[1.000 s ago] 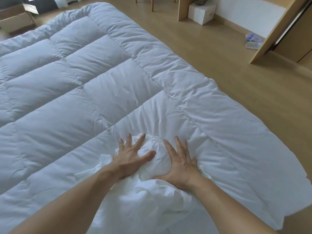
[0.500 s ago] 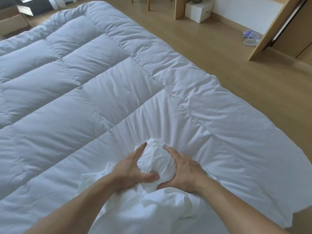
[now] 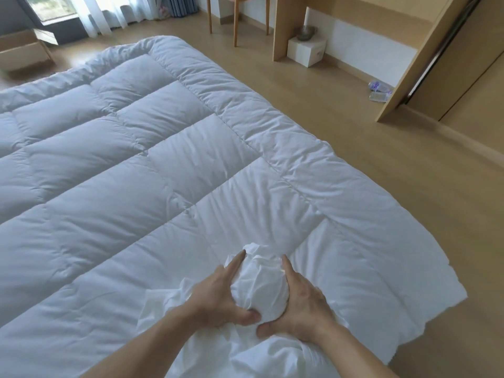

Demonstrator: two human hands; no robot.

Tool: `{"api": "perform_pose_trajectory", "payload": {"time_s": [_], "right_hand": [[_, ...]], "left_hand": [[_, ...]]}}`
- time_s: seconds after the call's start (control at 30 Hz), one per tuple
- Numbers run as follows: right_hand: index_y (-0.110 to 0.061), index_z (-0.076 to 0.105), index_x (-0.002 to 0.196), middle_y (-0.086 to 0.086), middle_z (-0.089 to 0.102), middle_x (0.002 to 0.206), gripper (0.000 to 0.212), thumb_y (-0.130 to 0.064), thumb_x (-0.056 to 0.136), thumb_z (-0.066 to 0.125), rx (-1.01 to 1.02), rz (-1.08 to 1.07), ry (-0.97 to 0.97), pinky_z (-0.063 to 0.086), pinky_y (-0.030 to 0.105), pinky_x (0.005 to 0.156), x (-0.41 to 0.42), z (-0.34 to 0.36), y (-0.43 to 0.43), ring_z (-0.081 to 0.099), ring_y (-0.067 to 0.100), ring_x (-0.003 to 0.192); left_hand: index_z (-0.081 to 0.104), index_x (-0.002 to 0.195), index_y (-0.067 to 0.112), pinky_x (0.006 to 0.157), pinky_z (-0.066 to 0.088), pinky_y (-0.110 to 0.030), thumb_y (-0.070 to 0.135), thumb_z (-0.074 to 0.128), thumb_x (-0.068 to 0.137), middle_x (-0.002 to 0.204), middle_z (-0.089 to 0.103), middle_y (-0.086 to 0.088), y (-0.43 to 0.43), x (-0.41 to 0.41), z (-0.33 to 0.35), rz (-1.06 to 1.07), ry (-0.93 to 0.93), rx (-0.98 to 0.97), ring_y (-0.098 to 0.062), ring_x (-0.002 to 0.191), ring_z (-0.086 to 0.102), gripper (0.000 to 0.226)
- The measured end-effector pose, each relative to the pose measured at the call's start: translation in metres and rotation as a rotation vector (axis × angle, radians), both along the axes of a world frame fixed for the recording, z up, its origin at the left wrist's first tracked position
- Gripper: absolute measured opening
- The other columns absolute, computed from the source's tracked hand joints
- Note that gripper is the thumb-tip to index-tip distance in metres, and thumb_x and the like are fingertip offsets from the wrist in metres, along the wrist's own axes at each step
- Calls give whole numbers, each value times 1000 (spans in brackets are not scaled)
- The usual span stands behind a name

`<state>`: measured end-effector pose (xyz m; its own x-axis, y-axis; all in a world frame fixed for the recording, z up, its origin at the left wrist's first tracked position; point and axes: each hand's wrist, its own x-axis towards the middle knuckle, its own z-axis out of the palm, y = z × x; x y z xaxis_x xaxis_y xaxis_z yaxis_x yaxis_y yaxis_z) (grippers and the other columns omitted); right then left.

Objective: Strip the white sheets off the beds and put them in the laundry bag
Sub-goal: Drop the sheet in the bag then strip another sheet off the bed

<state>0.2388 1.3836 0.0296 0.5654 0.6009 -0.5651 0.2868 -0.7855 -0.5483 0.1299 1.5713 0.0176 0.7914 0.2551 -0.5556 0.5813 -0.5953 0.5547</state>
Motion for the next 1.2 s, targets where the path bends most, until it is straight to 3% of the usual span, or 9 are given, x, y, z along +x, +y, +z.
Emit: {"api": "perform_pose_trajectory", "payload": {"time_s": [0.07,0.13,0.2,0.4,0.53,0.67,0.87,1.07,1.2], "right_hand": [[-38,13,152,-20,46,136,145,-70,30,84,0,-35,-1,37,33,108,-15,10,-14,44,10,129],[-43,38,133,-24,53,118,121,-71,25,83,-5,-57,-11,45,28,98,-32,19,-26,52,4,113],[-42,45,123,-22,54,112,111,-70,23,83,-25,-89,4,47,25,92,-45,27,-39,53,1,107],[-40,45,115,-23,52,106,99,-70,29,83,6,-107,-107,46,24,84,-40,91,-72,52,2,99],[-37,43,124,-20,51,113,109,-72,29,85,56,-196,-260,44,27,86,-2,178,-109,53,8,105],[-37,42,124,-22,47,105,108,-65,31,90,121,-313,-386,42,28,79,31,274,-164,51,11,100],[-47,42,93,-26,56,91,76,-55,36,93,266,-488,-626,41,23,61,72,402,-294,54,-3,81],[-44,53,109,-23,58,99,88,-66,30,88,247,-627,-889,48,27,68,106,476,-452,58,5,90],[-39,53,113,-22,60,103,97,-66,27,88,229,-750,-941,52,32,73,116,496,-554,58,8,93]], "left_hand": [[-7,146,60,86,40,-22,70,74,49,121,46,14,-16,-13,13,-21,3,25,-10,112,53,127],[-5,148,57,88,40,-23,70,73,49,122,46,14,-31,-28,23,-27,10,37,-10,116,53,126],[-4,148,56,92,42,-24,70,72,50,124,46,16,-44,-41,32,-30,-6,47,-9,119,53,126],[-3,149,56,96,44,-29,69,74,49,130,44,18,-71,-26,93,-76,-136,60,-9,121,52,127],[-2,149,55,90,38,-24,65,78,51,133,45,14,-97,27,178,-172,-308,90,-11,122,50,127],[-3,148,56,100,40,-31,65,79,51,139,43,10,-145,84,270,-275,-493,125,-14,128,46,128],[-2,148,53,96,47,-41,71,76,49,137,44,9,-267,175,400,-466,-734,213,-20,118,49,128],[-1,150,52,94,47,-40,68,80,54,139,44,8,-432,245,484,-640,-926,229,-19,119,48,126],[-1,150,51,95,50,-42,65,82,58,140,43,7,-537,278,503,-733,-988,173,-19,117,49,125]]}}
